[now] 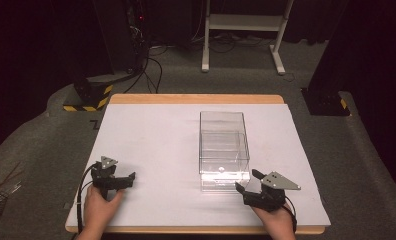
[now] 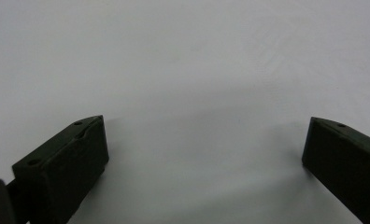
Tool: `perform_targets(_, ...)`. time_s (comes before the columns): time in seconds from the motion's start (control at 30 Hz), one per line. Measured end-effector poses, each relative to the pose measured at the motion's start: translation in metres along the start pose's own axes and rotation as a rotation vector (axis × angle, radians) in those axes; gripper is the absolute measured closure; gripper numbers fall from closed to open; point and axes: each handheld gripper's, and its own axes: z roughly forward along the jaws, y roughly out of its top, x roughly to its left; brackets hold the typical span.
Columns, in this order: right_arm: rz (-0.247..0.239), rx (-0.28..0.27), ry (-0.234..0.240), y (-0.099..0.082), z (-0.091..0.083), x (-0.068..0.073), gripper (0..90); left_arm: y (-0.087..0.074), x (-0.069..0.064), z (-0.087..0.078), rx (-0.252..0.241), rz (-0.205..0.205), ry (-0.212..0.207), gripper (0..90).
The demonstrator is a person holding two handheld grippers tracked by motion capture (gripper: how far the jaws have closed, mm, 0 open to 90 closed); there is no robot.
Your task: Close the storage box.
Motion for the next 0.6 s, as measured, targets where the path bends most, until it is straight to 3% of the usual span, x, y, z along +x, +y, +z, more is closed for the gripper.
perform_targets(0.6,0.017,-0.002,-0.025,0.007,0.015,-0.008,19.3,0.000,0.000,0.000,0.000,0.000,0.000,0.6)
